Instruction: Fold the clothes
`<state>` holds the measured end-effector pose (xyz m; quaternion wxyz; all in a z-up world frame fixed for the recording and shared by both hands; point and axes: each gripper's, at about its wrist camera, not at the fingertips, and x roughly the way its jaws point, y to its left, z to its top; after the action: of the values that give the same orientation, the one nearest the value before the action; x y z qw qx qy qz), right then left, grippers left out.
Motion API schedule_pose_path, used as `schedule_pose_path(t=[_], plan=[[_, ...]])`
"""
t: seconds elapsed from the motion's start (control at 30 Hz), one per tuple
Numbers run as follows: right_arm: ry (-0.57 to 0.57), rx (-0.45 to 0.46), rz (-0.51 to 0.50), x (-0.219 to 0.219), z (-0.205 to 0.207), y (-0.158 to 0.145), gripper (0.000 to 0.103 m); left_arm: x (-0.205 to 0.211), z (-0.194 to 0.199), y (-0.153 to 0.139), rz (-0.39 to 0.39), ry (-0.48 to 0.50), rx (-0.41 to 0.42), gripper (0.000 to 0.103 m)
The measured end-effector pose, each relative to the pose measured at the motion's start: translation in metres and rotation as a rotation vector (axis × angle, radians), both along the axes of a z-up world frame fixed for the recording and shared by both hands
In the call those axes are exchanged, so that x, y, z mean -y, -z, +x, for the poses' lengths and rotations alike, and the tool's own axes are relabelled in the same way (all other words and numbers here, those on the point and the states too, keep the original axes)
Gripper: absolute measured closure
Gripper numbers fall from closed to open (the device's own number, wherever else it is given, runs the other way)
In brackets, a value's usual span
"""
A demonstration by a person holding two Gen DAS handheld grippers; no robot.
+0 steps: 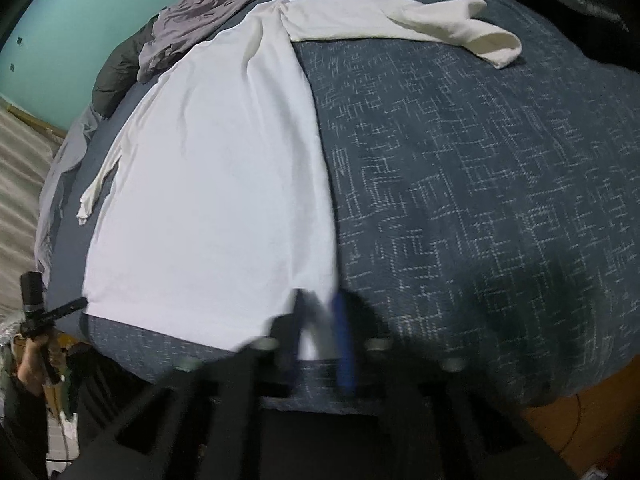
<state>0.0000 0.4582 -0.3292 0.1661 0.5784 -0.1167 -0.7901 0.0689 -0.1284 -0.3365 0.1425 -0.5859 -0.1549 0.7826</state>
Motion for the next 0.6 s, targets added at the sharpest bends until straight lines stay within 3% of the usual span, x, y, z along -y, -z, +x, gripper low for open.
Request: schedule_pose_path(t=[0.3, 0.6], plan=[[-0.031, -0.092, 0.034, -0.008, 0.013, -0.035, 0.100, 0.001, 0.016, -0.036, -0.017, 0.037, -0.051, 0.100], [0.003, -0.041, 0.045, -0.009, 0.015, 0.006, 0.100, 0.000, 0.022, -0.011, -0.018, 0.020, -0.005, 0.100]])
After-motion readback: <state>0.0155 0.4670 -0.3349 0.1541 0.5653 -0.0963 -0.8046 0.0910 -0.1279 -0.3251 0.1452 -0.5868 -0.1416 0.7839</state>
